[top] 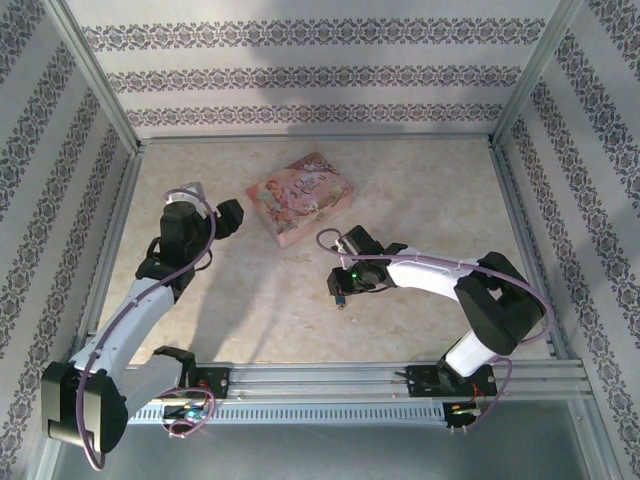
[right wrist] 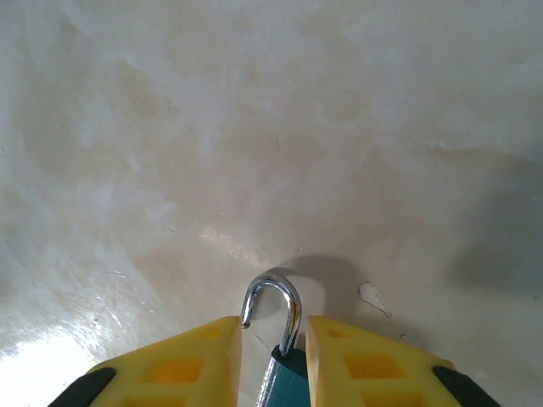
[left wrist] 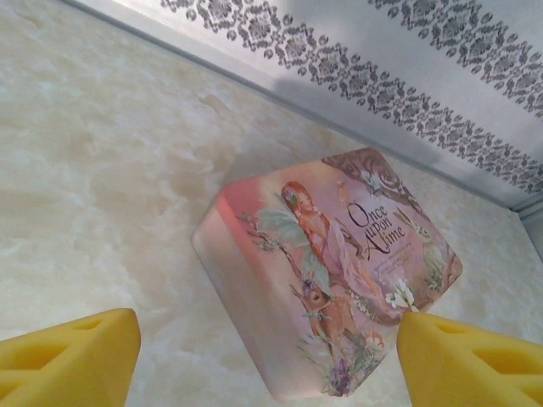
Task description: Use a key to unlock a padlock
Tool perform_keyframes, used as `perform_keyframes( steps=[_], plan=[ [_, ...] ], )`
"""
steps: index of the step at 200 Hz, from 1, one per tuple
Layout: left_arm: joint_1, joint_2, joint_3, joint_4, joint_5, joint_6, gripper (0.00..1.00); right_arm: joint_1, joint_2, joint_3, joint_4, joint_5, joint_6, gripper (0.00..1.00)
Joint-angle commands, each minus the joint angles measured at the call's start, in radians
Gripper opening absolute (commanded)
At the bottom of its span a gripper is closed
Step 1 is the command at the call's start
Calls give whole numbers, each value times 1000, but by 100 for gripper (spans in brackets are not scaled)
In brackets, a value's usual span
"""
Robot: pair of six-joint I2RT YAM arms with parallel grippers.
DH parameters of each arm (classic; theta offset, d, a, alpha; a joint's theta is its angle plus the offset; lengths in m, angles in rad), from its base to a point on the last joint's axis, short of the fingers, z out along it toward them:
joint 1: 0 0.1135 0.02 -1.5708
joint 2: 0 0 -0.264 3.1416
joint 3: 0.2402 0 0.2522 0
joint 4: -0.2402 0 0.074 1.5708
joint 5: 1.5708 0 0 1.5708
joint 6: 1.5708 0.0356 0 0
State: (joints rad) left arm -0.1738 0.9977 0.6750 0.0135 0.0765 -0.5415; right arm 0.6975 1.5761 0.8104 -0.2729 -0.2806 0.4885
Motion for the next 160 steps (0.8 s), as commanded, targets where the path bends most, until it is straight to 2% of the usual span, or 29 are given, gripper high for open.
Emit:
perform_keyframes(
  steps=[1,34,81,102,130,160],
  plan=[
    [19,-65,-19,-20,-79,58,81,-18,-97,6,-15,33,-23,32],
    [22,-165,-42,-40,-176,109,86,-96,-233,3,-72,61,-73,38],
    [25,-280,-112,0,-330,190,97,-284,-424,30,-133,150,-185,43],
    [27,-288,-111,-25,-399,195,99,-365,-506,32,-141,201,-212,53],
    [28,-270,-101,-42,-457,216,100,-503,-600,17,-136,184,-231,61],
    [33,-257,-109,-26,-484,207,99,-625,-659,1,-143,165,-259,76]
  ],
)
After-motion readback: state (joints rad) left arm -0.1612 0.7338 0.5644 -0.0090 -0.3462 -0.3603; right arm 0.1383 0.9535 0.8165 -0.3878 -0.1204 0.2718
